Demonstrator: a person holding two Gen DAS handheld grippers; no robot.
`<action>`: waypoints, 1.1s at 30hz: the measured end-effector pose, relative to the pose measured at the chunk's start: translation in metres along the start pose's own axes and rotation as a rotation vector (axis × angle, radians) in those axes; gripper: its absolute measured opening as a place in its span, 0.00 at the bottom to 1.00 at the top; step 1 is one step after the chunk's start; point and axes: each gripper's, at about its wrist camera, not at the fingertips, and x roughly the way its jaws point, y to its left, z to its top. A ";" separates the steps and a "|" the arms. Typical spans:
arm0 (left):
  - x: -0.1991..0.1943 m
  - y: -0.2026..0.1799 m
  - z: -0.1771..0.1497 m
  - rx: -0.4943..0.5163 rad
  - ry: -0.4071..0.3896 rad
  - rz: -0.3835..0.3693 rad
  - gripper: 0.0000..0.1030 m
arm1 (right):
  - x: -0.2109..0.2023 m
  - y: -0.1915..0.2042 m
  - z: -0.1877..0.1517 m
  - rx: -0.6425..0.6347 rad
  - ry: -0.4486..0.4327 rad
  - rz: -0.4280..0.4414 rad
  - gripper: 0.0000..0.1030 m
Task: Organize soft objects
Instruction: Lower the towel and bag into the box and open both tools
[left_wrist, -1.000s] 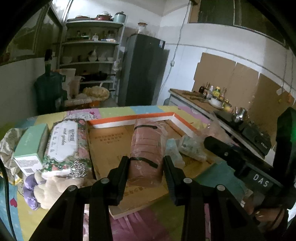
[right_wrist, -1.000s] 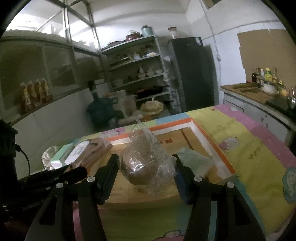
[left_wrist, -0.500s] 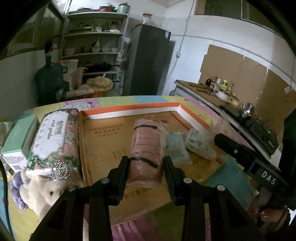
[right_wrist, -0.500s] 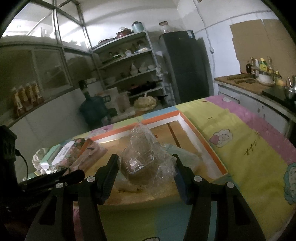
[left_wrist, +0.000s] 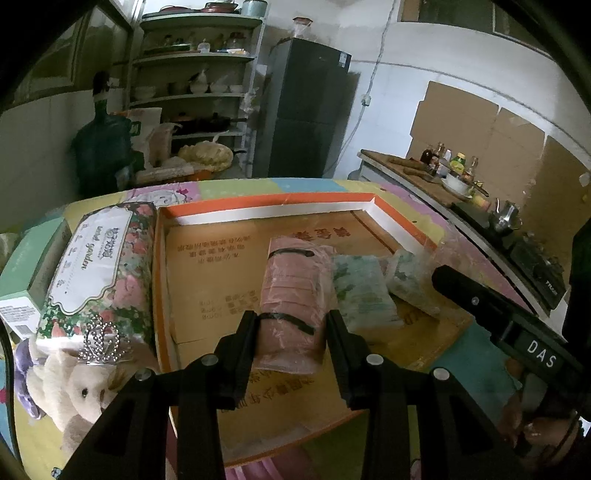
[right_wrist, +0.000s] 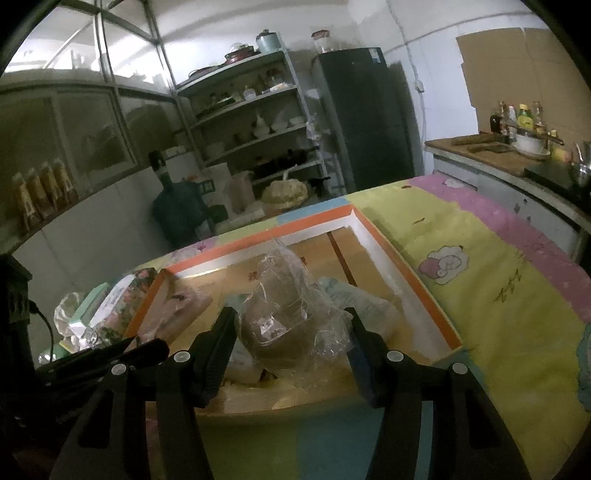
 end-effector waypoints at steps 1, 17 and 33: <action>0.001 0.000 0.000 -0.002 0.004 0.002 0.37 | 0.001 0.000 0.000 -0.001 0.003 0.000 0.57; 0.016 0.002 -0.003 -0.006 0.038 0.014 0.37 | 0.024 0.001 -0.002 -0.011 0.061 0.007 0.57; 0.009 0.001 -0.003 0.011 0.005 0.004 0.53 | 0.023 0.005 -0.003 -0.021 0.047 -0.001 0.61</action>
